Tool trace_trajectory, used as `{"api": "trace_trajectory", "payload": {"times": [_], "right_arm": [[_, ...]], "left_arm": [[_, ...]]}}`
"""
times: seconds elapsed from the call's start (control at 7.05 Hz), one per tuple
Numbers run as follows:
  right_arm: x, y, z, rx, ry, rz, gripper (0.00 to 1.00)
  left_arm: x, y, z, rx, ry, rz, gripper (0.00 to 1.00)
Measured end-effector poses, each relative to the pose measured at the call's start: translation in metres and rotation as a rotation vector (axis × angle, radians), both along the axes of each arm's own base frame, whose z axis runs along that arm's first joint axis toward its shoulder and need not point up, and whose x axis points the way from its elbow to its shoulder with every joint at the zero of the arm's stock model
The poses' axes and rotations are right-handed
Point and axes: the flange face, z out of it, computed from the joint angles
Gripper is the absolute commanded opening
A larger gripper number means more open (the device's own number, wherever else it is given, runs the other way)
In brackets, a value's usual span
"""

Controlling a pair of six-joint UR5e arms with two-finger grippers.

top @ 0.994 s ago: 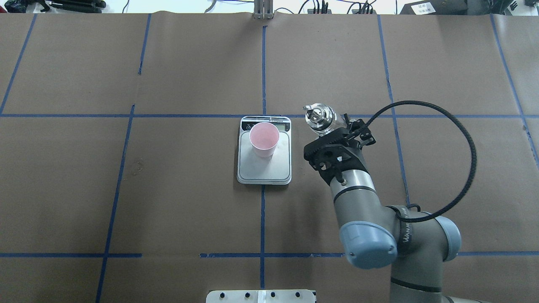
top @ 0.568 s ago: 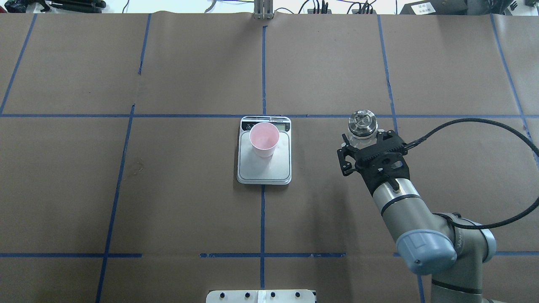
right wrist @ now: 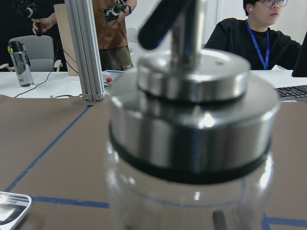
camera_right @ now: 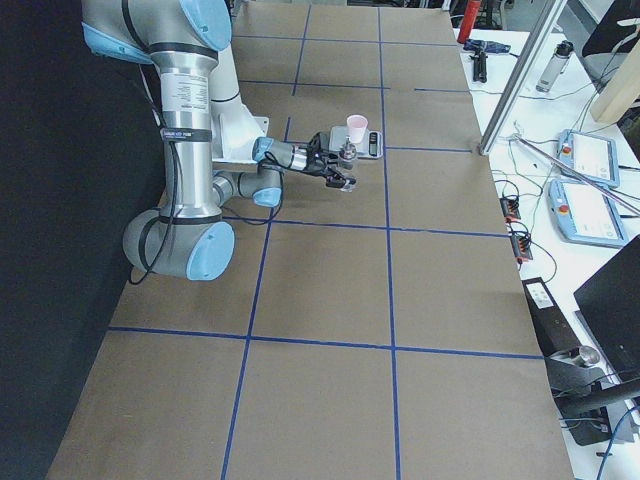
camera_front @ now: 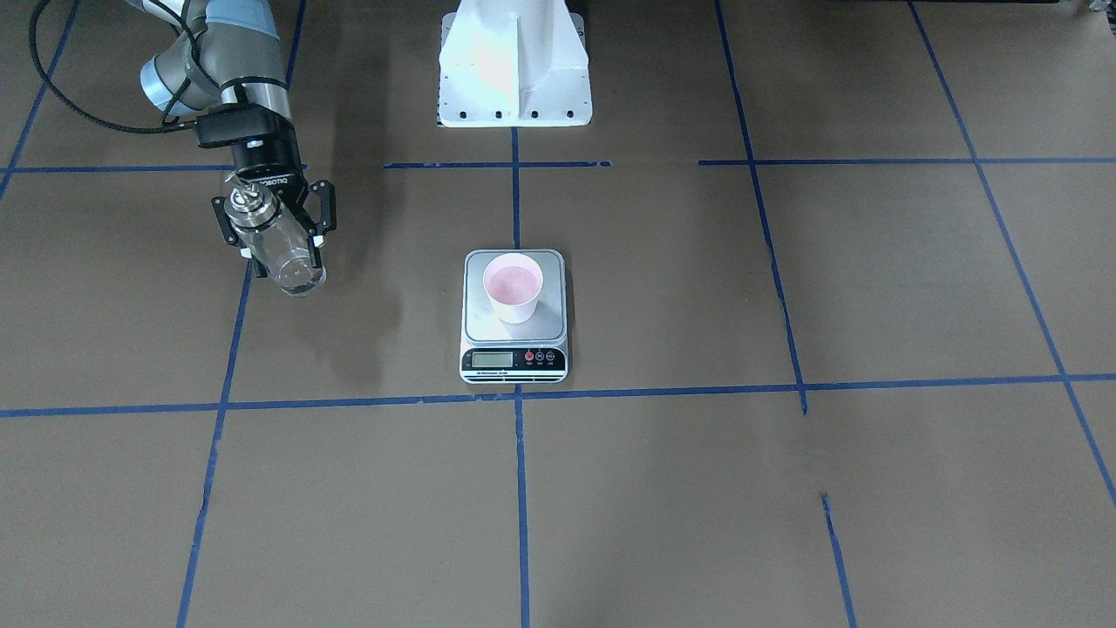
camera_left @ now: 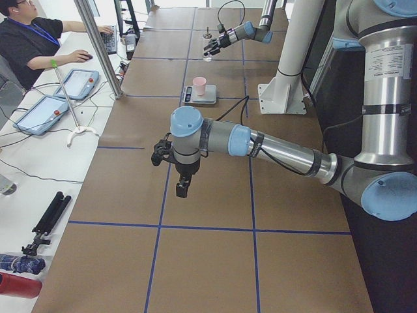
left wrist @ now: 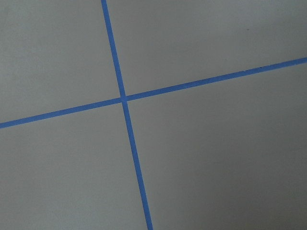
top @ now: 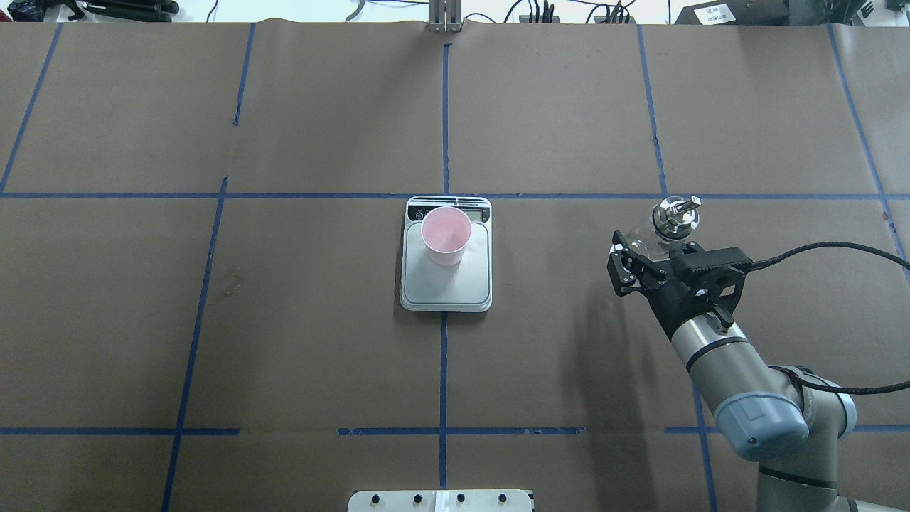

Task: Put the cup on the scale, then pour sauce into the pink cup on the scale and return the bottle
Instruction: 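Carry the upright dispenser with the right gripper away from the scale, then hold the dispenser above the table beside the scale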

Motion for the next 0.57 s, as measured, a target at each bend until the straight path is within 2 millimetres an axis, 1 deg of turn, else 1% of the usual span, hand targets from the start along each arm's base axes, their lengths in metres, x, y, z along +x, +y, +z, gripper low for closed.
{"api": "trace_trajectory", "payload": {"times": [0.14,0.28,0.43,0.57], "right_arm": [[0.001,-0.003,0.02,-0.014,0.015,0.014,0.0],[0.002,-0.008,0.045,-0.028,0.056,0.027,0.0],[0.004,-0.013,0.062,-0.037,0.087,0.04,0.0],[0.005,-0.016,0.068,-0.04,0.097,0.047,0.0]], "left_arm": [[0.0,0.0,-0.002,0.004,0.0,0.0,1.0],[0.0,0.001,-0.004,0.008,0.0,0.0,1.0],[0.0,0.001,-0.006,0.011,0.001,0.0,1.0],[0.0,0.001,-0.006,0.013,0.001,0.0,1.0]]}}
